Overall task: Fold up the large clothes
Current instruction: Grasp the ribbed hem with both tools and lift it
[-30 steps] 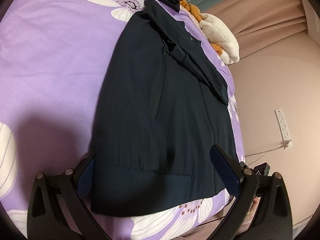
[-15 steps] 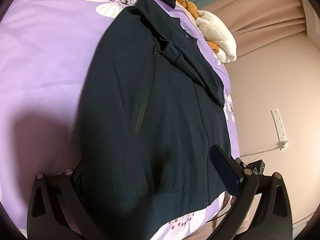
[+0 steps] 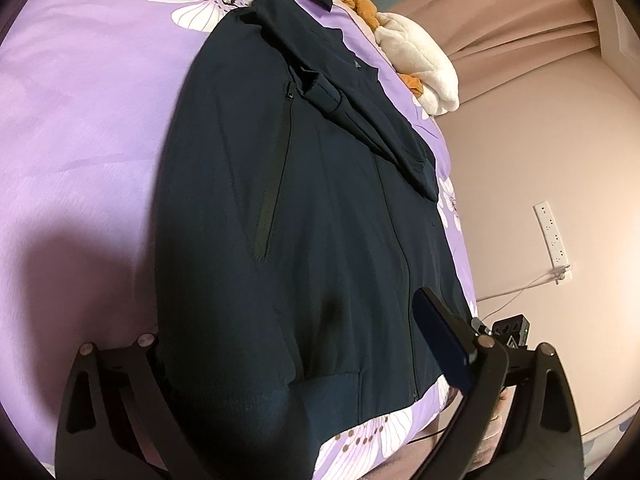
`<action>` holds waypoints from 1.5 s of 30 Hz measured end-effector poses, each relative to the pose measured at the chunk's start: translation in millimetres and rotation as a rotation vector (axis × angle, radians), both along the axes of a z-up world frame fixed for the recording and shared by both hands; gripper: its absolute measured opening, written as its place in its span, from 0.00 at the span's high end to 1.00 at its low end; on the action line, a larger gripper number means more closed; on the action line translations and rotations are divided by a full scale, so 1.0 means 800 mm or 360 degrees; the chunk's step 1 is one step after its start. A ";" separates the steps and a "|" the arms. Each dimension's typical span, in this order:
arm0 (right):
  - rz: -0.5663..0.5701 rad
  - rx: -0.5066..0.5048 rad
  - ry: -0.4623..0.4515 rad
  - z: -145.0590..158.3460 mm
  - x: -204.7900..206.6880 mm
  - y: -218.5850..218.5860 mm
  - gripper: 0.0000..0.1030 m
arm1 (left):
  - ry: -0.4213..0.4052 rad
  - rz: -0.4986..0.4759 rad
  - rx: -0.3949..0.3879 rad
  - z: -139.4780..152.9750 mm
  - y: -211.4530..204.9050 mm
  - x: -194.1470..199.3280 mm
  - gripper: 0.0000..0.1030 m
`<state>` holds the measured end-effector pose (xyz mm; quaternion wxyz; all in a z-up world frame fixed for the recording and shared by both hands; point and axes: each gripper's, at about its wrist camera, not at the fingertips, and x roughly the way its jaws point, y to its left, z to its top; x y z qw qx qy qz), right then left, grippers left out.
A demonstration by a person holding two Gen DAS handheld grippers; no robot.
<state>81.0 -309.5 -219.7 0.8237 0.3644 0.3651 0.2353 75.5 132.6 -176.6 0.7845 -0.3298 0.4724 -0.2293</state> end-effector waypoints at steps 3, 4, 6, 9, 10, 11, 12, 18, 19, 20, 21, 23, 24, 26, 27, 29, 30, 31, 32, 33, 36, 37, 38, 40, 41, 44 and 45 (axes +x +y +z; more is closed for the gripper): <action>0.0009 -0.0032 -0.0007 0.002 -0.002 0.005 0.28 | -0.0014 -0.0004 0.0020 0.000 -0.003 -0.001 0.08; 0.0004 -0.0052 -0.0012 0.002 -0.002 0.007 0.28 | -0.0013 -0.0002 0.0038 -0.001 -0.004 -0.001 0.11; -0.0005 -0.0068 -0.0013 0.003 0.004 0.011 0.30 | 0.0003 0.0011 0.0080 -0.003 -0.004 -0.001 0.19; -0.0019 -0.0079 -0.0005 0.002 0.013 0.015 0.38 | 0.0027 0.0023 0.0125 -0.004 0.001 -0.001 0.33; -0.0024 -0.0083 -0.0004 0.002 0.015 0.016 0.40 | 0.0038 0.0033 0.0133 -0.006 0.003 -0.001 0.41; -0.0029 -0.0086 -0.0004 0.002 0.017 0.016 0.45 | 0.0048 0.0045 0.0136 -0.007 0.007 -0.001 0.53; -0.0036 -0.0091 -0.0005 0.002 0.019 0.016 0.53 | 0.0067 0.0064 0.0134 -0.010 0.011 0.000 0.58; -0.0112 -0.0134 -0.0019 -0.002 0.018 0.016 0.75 | 0.0165 0.0201 -0.0007 -0.022 0.035 0.000 0.80; -0.0116 -0.0146 -0.0028 0.000 0.016 0.016 0.76 | 0.0152 0.0211 -0.0003 -0.019 0.034 -0.001 0.80; -0.0122 -0.0163 -0.0043 0.003 0.014 0.017 0.77 | 0.0134 0.0215 -0.0003 -0.015 0.032 -0.002 0.81; -0.0125 -0.0175 -0.0067 0.009 0.012 0.019 0.80 | 0.0106 0.0216 -0.0018 -0.009 0.030 -0.004 0.82; -0.0116 -0.0143 -0.0139 0.022 0.008 0.020 0.84 | 0.0051 0.0214 -0.0077 0.003 0.026 -0.006 0.83; -0.0114 -0.0123 -0.0173 0.028 0.006 0.019 0.85 | 0.0022 0.0210 -0.0112 0.009 0.025 -0.006 0.83; -0.0093 -0.0075 -0.0252 0.042 0.000 0.019 0.85 | -0.0036 0.0199 -0.0150 0.025 0.023 -0.008 0.84; -0.0083 -0.0062 -0.0277 0.046 -0.002 0.020 0.85 | -0.0058 0.0189 -0.0140 0.032 0.021 -0.009 0.85; -0.0063 -0.0055 -0.0329 0.055 -0.005 0.026 0.85 | -0.0101 0.0166 -0.0110 0.042 0.016 -0.011 0.88; -0.0053 -0.0064 -0.0359 0.059 -0.008 0.029 0.85 | -0.0119 0.0155 -0.0098 0.048 0.014 -0.012 0.88; -0.0050 -0.0073 -0.0386 0.062 -0.010 0.033 0.85 | -0.0134 0.0149 -0.0098 0.052 0.013 -0.015 0.88; -0.0055 -0.0075 -0.0402 0.063 -0.012 0.034 0.85 | -0.0143 0.0143 -0.0102 0.054 0.011 -0.015 0.88; -0.0060 -0.0068 -0.0408 0.062 -0.013 0.035 0.86 | -0.0154 0.0138 -0.0104 0.057 0.010 -0.016 0.88; -0.0084 -0.0014 -0.0421 0.059 -0.013 0.032 0.86 | -0.0194 0.0117 -0.0112 0.062 0.008 -0.018 0.88; -0.0089 0.0003 -0.0428 0.059 -0.014 0.030 0.86 | -0.0212 0.0106 -0.0114 0.064 0.005 -0.018 0.88; -0.0090 0.0017 -0.0436 0.059 -0.016 0.029 0.86 | -0.0227 0.0092 -0.0121 0.065 0.004 -0.020 0.88; -0.0089 0.0040 -0.0457 0.062 -0.018 0.029 0.86 | -0.0272 0.0056 -0.0127 0.072 -0.001 -0.025 0.88; -0.0083 0.0060 -0.0475 0.064 -0.021 0.027 0.86 | -0.0282 0.0042 -0.0132 0.074 -0.003 -0.025 0.88; -0.0065 0.0094 -0.0501 0.070 -0.028 0.026 0.86 | -0.0316 0.0006 -0.0132 0.084 -0.007 -0.031 0.88; -0.0059 0.0097 -0.0507 0.072 -0.029 0.027 0.86 | -0.0327 -0.0004 -0.0138 0.086 -0.008 -0.033 0.88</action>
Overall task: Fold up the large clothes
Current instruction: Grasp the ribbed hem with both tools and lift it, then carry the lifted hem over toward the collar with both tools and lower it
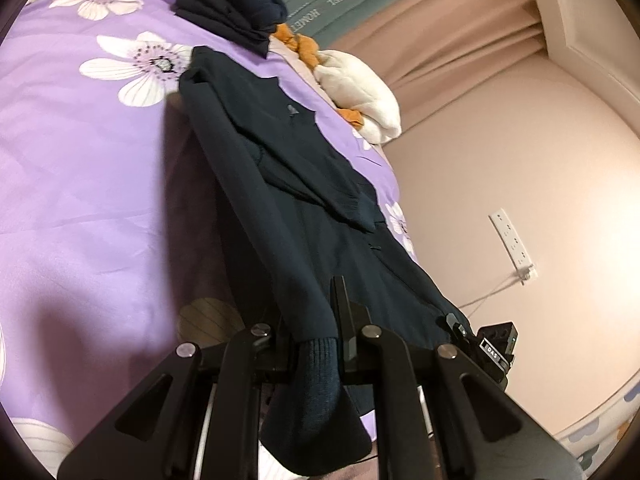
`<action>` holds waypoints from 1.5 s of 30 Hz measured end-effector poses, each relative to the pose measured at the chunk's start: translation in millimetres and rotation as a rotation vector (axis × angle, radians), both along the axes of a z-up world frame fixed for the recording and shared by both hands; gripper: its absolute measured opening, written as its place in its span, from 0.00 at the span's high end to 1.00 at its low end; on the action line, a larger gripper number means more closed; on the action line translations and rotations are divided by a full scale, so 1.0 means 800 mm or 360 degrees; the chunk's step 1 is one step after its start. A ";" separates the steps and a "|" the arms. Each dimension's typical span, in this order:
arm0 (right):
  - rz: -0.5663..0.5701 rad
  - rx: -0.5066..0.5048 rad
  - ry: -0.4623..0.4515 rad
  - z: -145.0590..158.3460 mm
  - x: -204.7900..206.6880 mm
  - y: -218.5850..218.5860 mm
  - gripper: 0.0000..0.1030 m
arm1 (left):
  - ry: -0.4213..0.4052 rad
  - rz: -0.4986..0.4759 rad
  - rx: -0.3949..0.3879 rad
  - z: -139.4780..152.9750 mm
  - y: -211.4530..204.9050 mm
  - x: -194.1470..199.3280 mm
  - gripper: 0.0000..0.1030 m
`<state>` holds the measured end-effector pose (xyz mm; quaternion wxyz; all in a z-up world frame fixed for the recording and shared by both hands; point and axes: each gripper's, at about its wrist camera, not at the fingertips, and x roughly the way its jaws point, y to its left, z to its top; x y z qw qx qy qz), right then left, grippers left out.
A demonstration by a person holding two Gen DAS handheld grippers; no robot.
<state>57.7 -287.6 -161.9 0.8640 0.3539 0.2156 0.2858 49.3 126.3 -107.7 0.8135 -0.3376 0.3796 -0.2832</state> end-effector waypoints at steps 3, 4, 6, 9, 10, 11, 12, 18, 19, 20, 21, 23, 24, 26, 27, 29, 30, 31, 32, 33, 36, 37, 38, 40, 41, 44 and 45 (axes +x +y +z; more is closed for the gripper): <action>0.0022 -0.0009 -0.0031 0.008 -0.007 0.004 0.86 | -0.0025 -0.0015 -0.0012 0.009 0.000 -0.007 0.88; 0.0024 -0.0012 -0.0038 0.009 -0.009 0.005 0.86 | -0.0024 -0.0013 -0.0017 0.011 0.000 -0.010 0.88; 0.0028 -0.0013 -0.0055 0.013 -0.014 0.005 0.86 | -0.0028 -0.0015 -0.0017 0.015 0.000 -0.014 0.88; 0.0037 -0.0002 -0.0065 0.016 -0.020 0.004 0.86 | -0.0048 -0.0035 -0.0016 0.020 -0.003 -0.022 0.88; 0.0041 -0.0001 -0.0068 0.016 -0.021 0.004 0.86 | -0.0055 -0.0042 -0.0017 0.022 -0.004 -0.025 0.88; 0.0044 -0.0002 -0.0078 0.018 -0.025 0.003 0.86 | -0.0061 -0.0049 -0.0018 0.023 -0.006 -0.030 0.88; 0.0045 -0.0005 -0.0085 0.021 -0.027 0.003 0.86 | -0.0066 -0.0053 -0.0020 0.025 -0.006 -0.034 0.88; 0.0080 0.0002 -0.0133 0.027 -0.047 0.000 0.86 | -0.0107 -0.0069 -0.0062 0.032 -0.009 -0.064 0.88; 0.0084 0.0002 -0.0140 0.026 -0.050 0.000 0.86 | -0.0111 -0.0072 -0.0067 0.034 -0.009 -0.066 0.88; 0.0090 0.0002 -0.0153 0.028 -0.054 0.000 0.86 | -0.0120 -0.0074 -0.0071 0.036 -0.008 -0.071 0.88; 0.0091 0.0002 -0.0163 0.030 -0.057 0.002 0.86 | -0.0130 -0.0076 -0.0074 0.039 -0.008 -0.075 0.88; 0.0098 0.0015 -0.0178 0.030 -0.062 0.002 0.86 | -0.0146 -0.0086 -0.0072 0.044 -0.008 -0.083 0.88; 0.0100 0.0022 -0.0183 0.031 -0.063 0.002 0.86 | -0.0154 -0.0091 -0.0068 0.046 -0.008 -0.085 0.88; 0.0099 0.0040 -0.0197 0.032 -0.067 0.001 0.86 | -0.0166 -0.0101 -0.0064 0.051 -0.008 -0.092 0.88; 0.0101 0.0047 -0.0208 0.034 -0.069 0.000 0.86 | -0.0173 -0.0104 -0.0064 0.053 -0.008 -0.095 0.88; 0.0107 0.0053 -0.0237 0.040 -0.073 0.001 0.86 | -0.0188 -0.0112 -0.0065 0.057 -0.007 -0.100 0.89; 0.0112 0.0052 -0.0250 0.043 -0.075 0.002 0.86 | -0.0198 -0.0115 -0.0071 0.059 -0.006 -0.103 0.89; 0.0115 0.0052 -0.0259 0.042 -0.077 0.002 0.86 | -0.0208 -0.0118 -0.0077 0.062 -0.006 -0.106 0.89; 0.0120 0.0052 -0.0273 0.044 -0.079 0.001 0.86 | -0.0219 -0.0120 -0.0082 0.065 -0.005 -0.108 0.89; 0.0127 0.0051 -0.0291 0.047 -0.082 0.002 0.86 | -0.0230 -0.0122 -0.0085 0.068 -0.004 -0.111 0.89; 0.0144 0.0046 -0.0341 0.056 -0.088 0.005 0.86 | -0.0269 -0.0127 -0.0091 0.078 -0.002 -0.118 0.90; 0.0149 0.0045 -0.0356 0.058 -0.090 0.006 0.86 | -0.0277 -0.0129 -0.0095 0.081 -0.001 -0.121 0.90; 0.0157 0.0046 -0.0371 0.061 -0.092 0.007 0.86 | -0.0291 -0.0133 -0.0100 0.085 -0.001 -0.124 0.90; 0.0172 0.0055 -0.0397 0.062 -0.095 0.006 0.86 | -0.0324 -0.0143 -0.0097 0.093 -0.001 -0.129 0.90; 0.0185 0.0061 -0.0419 0.066 -0.097 0.007 0.86 | -0.0339 -0.0146 -0.0095 0.097 -0.002 -0.132 0.90; 0.0204 0.0063 -0.0462 0.071 -0.102 0.007 0.86 | -0.0378 -0.0167 -0.0103 0.107 -0.003 -0.138 0.91; 0.0217 0.0073 -0.0477 0.076 -0.103 0.008 0.86 | -0.0387 -0.0185 -0.0112 0.111 -0.003 -0.139 0.91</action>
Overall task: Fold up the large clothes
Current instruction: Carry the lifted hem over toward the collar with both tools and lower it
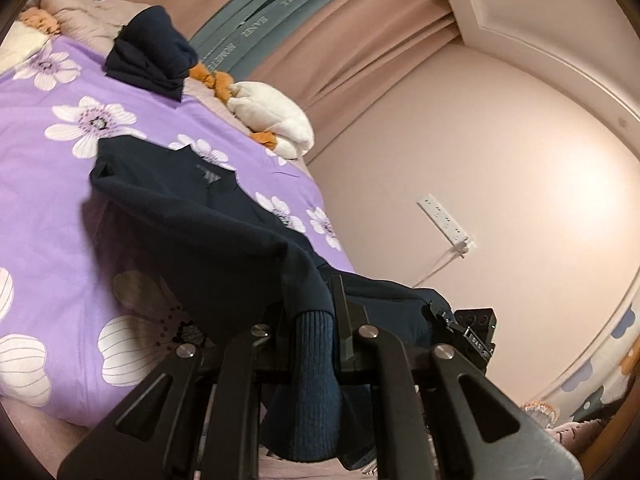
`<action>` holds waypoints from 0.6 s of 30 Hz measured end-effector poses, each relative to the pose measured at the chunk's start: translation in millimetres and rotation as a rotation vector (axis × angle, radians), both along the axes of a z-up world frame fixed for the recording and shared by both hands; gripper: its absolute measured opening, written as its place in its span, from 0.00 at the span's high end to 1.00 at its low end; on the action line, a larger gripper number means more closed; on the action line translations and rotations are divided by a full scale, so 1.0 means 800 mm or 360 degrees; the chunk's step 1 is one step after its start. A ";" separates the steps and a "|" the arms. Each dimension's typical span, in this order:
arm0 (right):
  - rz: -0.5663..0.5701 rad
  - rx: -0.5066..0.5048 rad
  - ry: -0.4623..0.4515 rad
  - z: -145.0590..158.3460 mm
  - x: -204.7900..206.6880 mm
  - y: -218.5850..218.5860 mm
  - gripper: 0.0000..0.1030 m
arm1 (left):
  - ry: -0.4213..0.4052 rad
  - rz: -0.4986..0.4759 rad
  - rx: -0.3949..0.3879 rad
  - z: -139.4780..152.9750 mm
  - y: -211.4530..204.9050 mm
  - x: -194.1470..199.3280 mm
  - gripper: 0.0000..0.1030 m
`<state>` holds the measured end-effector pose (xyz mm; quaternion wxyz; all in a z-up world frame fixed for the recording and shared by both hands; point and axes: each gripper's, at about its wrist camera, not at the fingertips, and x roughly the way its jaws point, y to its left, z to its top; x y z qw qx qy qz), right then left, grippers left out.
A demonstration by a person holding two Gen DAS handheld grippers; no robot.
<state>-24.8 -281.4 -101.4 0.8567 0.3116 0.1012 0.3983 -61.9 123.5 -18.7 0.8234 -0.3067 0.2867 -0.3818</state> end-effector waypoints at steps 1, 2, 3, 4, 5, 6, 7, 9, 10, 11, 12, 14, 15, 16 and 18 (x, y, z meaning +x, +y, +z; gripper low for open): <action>0.0011 0.0010 -0.0006 0.001 -0.001 0.000 0.86 | -0.0011 -0.0020 -0.0019 0.005 -0.001 -0.001 0.91; 0.0029 0.0026 -0.0016 0.004 -0.002 -0.001 0.86 | -0.0023 -0.0037 -0.0031 0.009 -0.001 -0.004 0.91; 0.0040 0.0034 -0.0027 0.004 -0.004 -0.002 0.86 | -0.0047 -0.0053 -0.0042 0.015 -0.002 -0.006 0.91; 0.0045 0.0039 -0.0050 0.007 -0.007 -0.002 0.86 | -0.0068 -0.0060 -0.0047 0.021 -0.003 -0.009 0.91; 0.0043 0.0037 -0.0078 0.011 -0.010 -0.003 0.86 | -0.0093 -0.0065 -0.0049 0.027 -0.003 -0.011 0.91; 0.0035 0.0030 -0.0113 0.015 -0.013 -0.003 0.86 | -0.0117 -0.0067 -0.0049 0.033 -0.003 -0.013 0.91; 0.0020 0.0025 -0.0145 0.019 -0.015 -0.005 0.86 | -0.0134 -0.0068 -0.0048 0.035 -0.002 -0.013 0.91; 0.0005 0.0038 -0.0170 0.019 -0.016 -0.009 0.86 | -0.0143 -0.0045 -0.0040 0.039 -0.001 -0.010 0.91; 0.0001 0.0048 -0.0168 0.018 -0.013 -0.010 0.86 | -0.0135 -0.0040 -0.0041 0.038 0.001 -0.008 0.91; -0.0006 0.0062 -0.0151 0.016 -0.007 -0.012 0.86 | -0.0117 -0.0041 -0.0049 0.035 0.002 -0.004 0.91; -0.0009 0.0068 -0.0135 0.014 -0.002 -0.012 0.86 | -0.0103 -0.0040 -0.0051 0.033 0.002 -0.001 0.91; -0.0019 0.0067 -0.0101 0.008 0.003 -0.013 0.86 | -0.0074 -0.0034 -0.0041 0.028 0.001 0.006 0.91; -0.0024 0.0061 -0.0085 0.006 0.005 -0.013 0.86 | -0.0061 -0.0032 -0.0039 0.026 0.000 0.009 0.91; -0.0029 0.0059 -0.0073 0.004 0.006 -0.014 0.86 | -0.0046 -0.0031 -0.0042 0.023 -0.001 0.013 0.91; -0.0040 0.0065 -0.0044 0.000 0.010 -0.016 0.86 | -0.0025 -0.0022 -0.0055 0.021 0.002 0.019 0.91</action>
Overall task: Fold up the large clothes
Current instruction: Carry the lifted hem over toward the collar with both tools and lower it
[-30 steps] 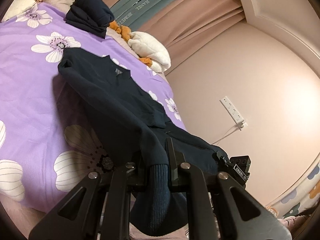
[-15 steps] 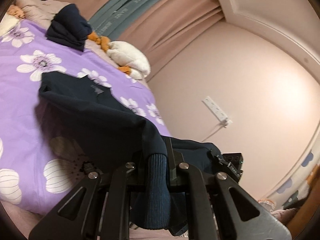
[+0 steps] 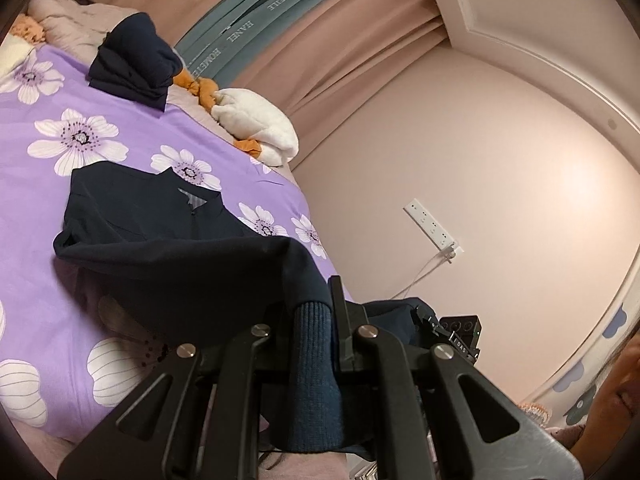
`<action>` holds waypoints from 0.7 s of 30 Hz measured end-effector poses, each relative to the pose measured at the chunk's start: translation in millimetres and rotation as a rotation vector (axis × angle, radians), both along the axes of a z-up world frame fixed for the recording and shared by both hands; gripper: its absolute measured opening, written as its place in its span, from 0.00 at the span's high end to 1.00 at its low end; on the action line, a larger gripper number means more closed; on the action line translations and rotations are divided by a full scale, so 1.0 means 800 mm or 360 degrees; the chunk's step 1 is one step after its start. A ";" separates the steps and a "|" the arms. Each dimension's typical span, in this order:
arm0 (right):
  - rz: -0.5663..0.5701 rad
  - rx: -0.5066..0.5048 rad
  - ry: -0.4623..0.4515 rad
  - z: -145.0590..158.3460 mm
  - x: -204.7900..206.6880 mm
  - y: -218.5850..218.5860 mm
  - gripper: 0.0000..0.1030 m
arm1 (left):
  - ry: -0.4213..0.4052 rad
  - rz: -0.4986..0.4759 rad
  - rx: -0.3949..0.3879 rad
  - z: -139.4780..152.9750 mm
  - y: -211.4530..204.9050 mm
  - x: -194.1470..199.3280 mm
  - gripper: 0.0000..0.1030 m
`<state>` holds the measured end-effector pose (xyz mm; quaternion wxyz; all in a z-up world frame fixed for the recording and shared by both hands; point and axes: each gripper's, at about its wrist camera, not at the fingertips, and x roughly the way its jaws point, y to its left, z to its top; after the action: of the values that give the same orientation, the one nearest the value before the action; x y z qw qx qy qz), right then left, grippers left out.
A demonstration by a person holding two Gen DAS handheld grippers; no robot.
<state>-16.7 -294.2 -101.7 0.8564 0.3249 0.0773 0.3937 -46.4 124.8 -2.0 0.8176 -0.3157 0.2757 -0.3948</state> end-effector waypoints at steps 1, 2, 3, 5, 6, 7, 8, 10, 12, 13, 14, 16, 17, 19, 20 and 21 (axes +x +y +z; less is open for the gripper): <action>-0.0006 0.0002 0.0006 -0.001 -0.001 -0.002 0.86 | 0.0011 0.0002 -0.0008 -0.001 0.000 0.003 0.91; -0.0024 0.0000 0.0018 -0.002 0.002 -0.003 0.86 | 0.0031 0.0005 -0.0023 -0.004 0.001 0.009 0.91; -0.0045 -0.0007 0.0028 -0.002 0.002 -0.004 0.86 | 0.0050 0.0010 -0.0036 -0.006 0.001 0.014 0.91; -0.0068 -0.0011 0.0042 -0.003 0.006 -0.005 0.86 | 0.0072 0.0022 -0.0036 -0.008 0.000 0.023 0.91; -0.0070 -0.0006 0.0048 -0.003 0.008 -0.005 0.86 | 0.0075 0.0029 -0.0028 -0.007 0.000 0.026 0.91; -0.0077 0.0000 0.0057 -0.003 0.012 -0.006 0.86 | 0.0076 0.0039 -0.0021 -0.007 0.000 0.029 0.91; -0.0082 0.0006 0.0062 -0.004 0.014 -0.007 0.86 | 0.0080 0.0051 -0.0017 -0.007 0.000 0.034 0.91; -0.0099 0.0024 0.0072 -0.003 0.022 -0.009 0.86 | 0.0075 0.0079 -0.0006 -0.006 0.001 0.041 0.91; -0.0119 0.0056 0.0092 -0.003 0.031 -0.013 0.86 | 0.0069 0.0112 0.0002 -0.004 0.003 0.049 0.91; -0.0131 0.0070 0.0102 -0.004 0.035 -0.015 0.86 | 0.0066 0.0129 0.0005 -0.003 0.004 0.053 0.91; -0.0138 0.0078 0.0109 -0.005 0.037 -0.016 0.86 | 0.0064 0.0146 0.0011 -0.002 0.005 0.058 0.90; -0.0166 0.0091 0.0129 -0.002 0.046 -0.018 0.86 | 0.0059 0.0182 0.0035 0.001 0.008 0.069 0.90; -0.0174 0.0092 0.0132 -0.002 0.048 -0.019 0.86 | 0.0055 0.0198 0.0047 0.002 0.009 0.074 0.90; -0.0204 0.0091 0.0142 0.001 0.057 -0.021 0.86 | 0.0047 0.0246 0.0074 0.003 0.012 0.089 0.89; -0.0222 0.0090 0.0154 0.005 0.065 -0.021 0.86 | 0.0050 0.0263 0.0078 0.002 0.014 0.096 0.89; -0.0232 0.0094 0.0166 0.007 0.072 -0.022 0.86 | 0.0056 0.0284 0.0080 0.001 0.016 0.106 0.88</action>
<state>40.7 -311.6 -96.4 0.8677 0.3746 0.0862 0.3151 38.0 137.5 -1.4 0.8523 -0.3252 0.2705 -0.3077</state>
